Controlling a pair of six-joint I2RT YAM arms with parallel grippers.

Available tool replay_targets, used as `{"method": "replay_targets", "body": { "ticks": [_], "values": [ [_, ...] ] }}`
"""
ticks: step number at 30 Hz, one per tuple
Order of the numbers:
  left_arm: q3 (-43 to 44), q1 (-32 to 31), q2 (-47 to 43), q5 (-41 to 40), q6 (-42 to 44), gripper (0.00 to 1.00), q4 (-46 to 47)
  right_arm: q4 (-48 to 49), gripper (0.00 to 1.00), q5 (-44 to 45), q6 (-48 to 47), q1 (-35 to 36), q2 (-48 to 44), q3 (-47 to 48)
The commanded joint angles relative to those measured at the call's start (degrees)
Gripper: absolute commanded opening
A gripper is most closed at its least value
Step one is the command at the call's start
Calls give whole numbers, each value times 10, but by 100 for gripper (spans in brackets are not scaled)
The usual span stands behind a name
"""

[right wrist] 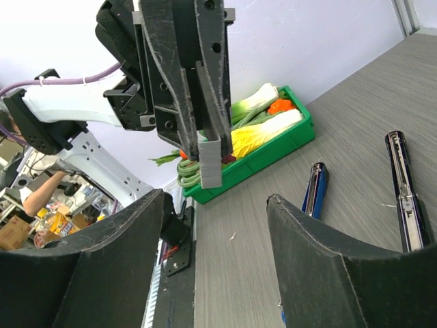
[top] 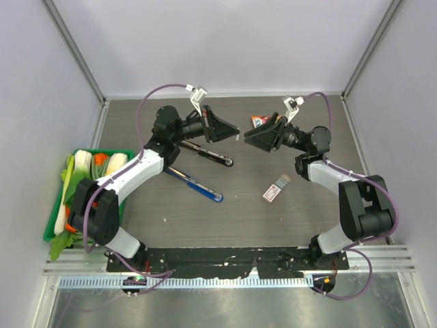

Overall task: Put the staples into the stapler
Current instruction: Pick up the staple from the center of the board.

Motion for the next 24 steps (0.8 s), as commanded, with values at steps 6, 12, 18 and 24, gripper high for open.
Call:
{"method": "replay_targets", "body": {
  "ticks": [6,12,18,24],
  "values": [
    [3,-23,17,-7,-19,17,9,212,66,-31,-49,17,-6,-4],
    [9,-28,27,0,-41,17,19,227,61,-32,-59,21,1,-13],
    [4,-30,26,0,-43,18,20,227,56,-31,-76,21,-10,-23],
    [4,-29,27,2,-48,19,21,227,50,-31,-82,15,-11,-26]
  ]
}}
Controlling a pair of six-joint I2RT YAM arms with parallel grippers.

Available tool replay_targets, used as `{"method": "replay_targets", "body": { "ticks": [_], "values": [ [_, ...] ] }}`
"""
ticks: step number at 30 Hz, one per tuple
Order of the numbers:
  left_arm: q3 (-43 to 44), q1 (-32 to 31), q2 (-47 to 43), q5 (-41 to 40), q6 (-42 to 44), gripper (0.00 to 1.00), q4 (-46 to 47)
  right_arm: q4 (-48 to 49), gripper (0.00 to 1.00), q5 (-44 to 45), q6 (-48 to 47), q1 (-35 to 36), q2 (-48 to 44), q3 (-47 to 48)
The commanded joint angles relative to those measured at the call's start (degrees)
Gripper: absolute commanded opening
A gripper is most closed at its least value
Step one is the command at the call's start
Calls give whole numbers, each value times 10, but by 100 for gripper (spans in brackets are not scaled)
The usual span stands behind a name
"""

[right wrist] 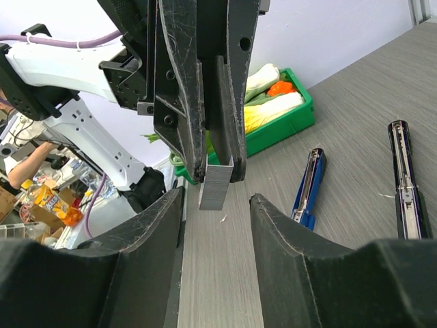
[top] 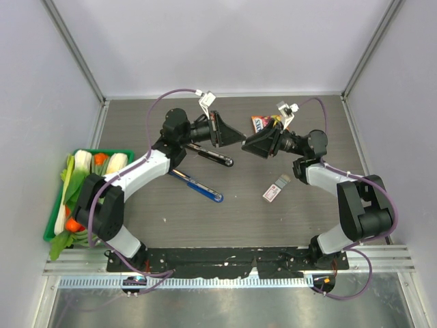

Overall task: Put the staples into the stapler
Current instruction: Pick up the staple from the center of the board.

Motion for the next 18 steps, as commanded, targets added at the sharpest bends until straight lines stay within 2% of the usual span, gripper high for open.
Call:
{"method": "replay_targets", "body": {
  "ticks": [1,11,18],
  "values": [
    [5,-1,-2,7,-7,19,26,223,50,-6,-18,-3,-12,-1],
    [2,-1,-1,9,-4,20,21,222,42,9,-17,-17,-21,-6],
    [2,-2,4,9,-4,20,18,222,44,11,-14,-19,-28,-6]
  ]
}}
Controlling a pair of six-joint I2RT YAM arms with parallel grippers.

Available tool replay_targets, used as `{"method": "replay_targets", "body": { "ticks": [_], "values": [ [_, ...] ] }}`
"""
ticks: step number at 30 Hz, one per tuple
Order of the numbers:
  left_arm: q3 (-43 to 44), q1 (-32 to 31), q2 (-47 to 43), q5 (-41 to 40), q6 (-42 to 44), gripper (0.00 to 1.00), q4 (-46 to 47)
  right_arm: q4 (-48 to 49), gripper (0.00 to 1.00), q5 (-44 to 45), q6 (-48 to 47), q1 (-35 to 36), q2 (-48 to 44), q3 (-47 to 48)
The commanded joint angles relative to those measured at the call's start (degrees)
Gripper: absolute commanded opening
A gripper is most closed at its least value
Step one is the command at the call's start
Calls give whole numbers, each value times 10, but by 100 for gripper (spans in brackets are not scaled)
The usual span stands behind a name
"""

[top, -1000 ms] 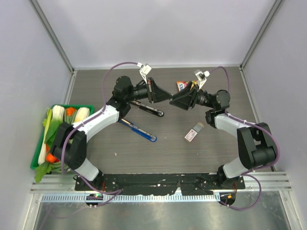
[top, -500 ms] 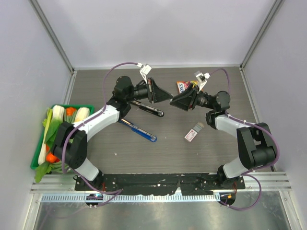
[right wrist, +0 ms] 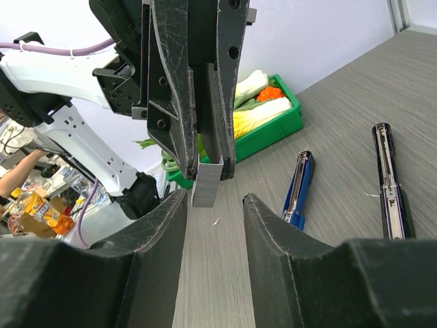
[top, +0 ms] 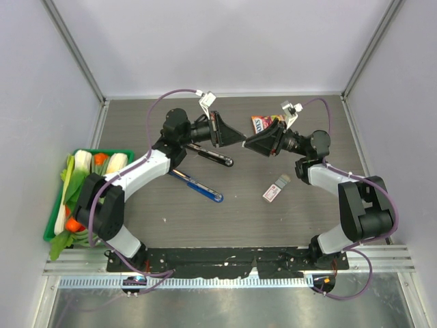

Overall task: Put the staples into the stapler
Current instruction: Pick up the staple from the center of the board.

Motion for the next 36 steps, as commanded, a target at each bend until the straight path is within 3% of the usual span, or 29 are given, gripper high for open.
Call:
{"method": "replay_targets", "body": {
  "ticks": [1,18,36],
  "values": [
    [1,-2,3,9,-2,20,20,222,45,3,-7,-1,-22,0],
    [3,-11,11,14,-18,20,37,222,44,-11,-11,-1,-7,0],
    [0,-6,6,12,-10,21,34,221,29,-20,-8,-1,-14,-4]
  ]
}}
